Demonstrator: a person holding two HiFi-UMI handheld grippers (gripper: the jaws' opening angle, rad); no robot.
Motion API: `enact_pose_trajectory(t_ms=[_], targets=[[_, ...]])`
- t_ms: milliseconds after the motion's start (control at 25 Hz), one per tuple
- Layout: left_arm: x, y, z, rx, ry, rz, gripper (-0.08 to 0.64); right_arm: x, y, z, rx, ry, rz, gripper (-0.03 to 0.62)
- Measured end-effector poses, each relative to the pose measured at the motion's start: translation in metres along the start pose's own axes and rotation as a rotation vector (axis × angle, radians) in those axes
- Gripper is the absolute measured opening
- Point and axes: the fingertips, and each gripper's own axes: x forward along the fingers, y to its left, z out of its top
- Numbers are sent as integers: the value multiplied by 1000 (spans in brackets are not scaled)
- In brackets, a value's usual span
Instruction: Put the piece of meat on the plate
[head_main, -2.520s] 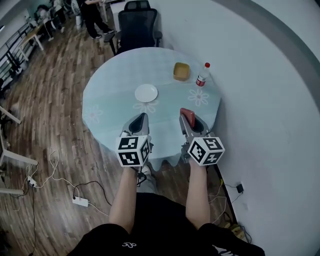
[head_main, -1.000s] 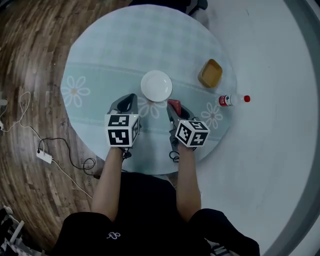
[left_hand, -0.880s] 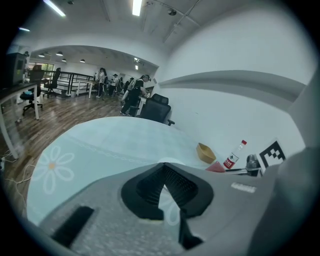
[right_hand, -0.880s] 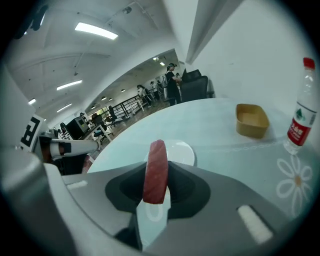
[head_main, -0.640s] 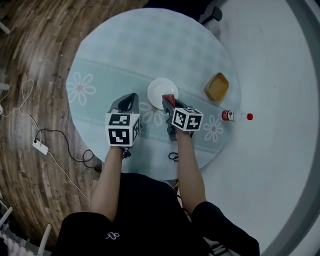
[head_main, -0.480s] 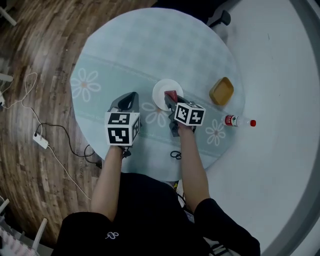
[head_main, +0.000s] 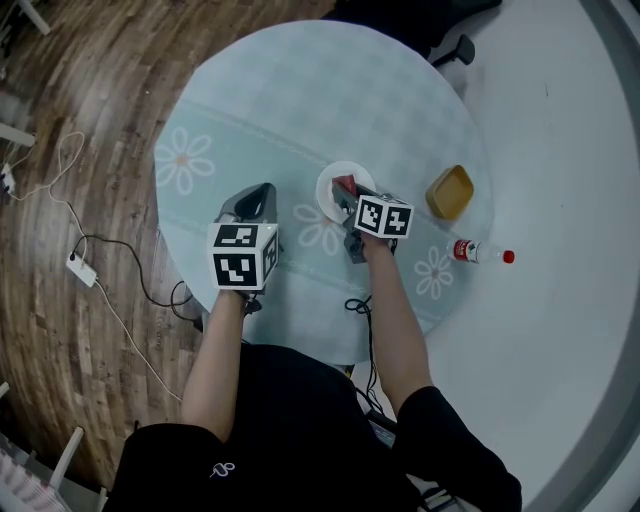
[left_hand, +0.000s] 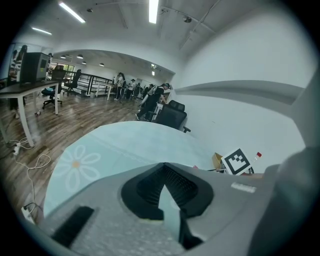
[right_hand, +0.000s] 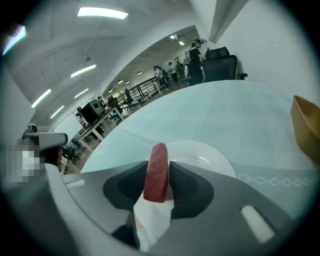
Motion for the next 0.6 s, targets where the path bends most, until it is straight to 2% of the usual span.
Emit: enact_pose_trajectory(t_ms=[160,400,600], targets=[[-12,-5,5,9,-18,-16,-6,-12,-6,3,93,-32,-6,257],[-30,-9,9,4,-43,-36,-6,-35,-17,-6,142,-85,-94,286],[-38,-13,1,10,-39,-78,-6,-49,6,-1,162,-170,-69,266]])
